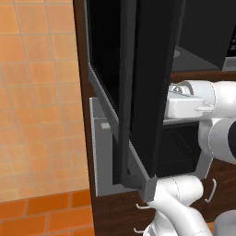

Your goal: Open the microwave, place the bowl with waffle inside the microwave, then close the microwave door and turn it on.

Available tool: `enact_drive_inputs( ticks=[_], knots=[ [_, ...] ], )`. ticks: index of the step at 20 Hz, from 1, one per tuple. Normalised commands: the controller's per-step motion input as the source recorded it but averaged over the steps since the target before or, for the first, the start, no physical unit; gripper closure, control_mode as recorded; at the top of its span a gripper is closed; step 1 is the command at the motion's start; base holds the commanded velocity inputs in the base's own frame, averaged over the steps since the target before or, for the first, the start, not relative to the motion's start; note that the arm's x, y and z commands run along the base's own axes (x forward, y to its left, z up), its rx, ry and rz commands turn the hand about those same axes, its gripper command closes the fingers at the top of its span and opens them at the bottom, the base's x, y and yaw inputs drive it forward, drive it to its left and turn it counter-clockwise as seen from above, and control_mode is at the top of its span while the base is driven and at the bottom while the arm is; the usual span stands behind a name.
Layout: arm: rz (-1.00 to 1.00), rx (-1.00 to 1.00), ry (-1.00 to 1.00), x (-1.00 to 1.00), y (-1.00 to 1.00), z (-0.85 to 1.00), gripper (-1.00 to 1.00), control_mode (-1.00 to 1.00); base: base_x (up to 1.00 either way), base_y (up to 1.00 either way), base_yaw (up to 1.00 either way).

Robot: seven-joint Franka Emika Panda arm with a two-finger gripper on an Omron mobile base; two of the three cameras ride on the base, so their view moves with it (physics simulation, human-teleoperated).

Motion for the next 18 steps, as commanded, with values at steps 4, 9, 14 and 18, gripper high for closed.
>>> enact_drive_inputs(
  ticks=[4, 9, 14, 18],
  knots=[
    [0.00, -0.03, 0.00, 0.00, 0.21, 0.00, -1.00, -1.00, 0.00, 0.00, 0.00],
    [-0.06, -0.02, 0.00, -0.29, -0.10, 0.00, -1.00, -1.00, 0.00, 0.00, 0.00],
    [-0.20, 0.00, 0.00, -0.59, -0.66, 0.00, -1.00, -1.00, 0.00, 0.00, 0.00],
    [-0.28, 0.00, 0.00, -0.13, -0.94, 0.00, -1.00, -1.00, 0.00, 0.00, 0.00]
  ],
)
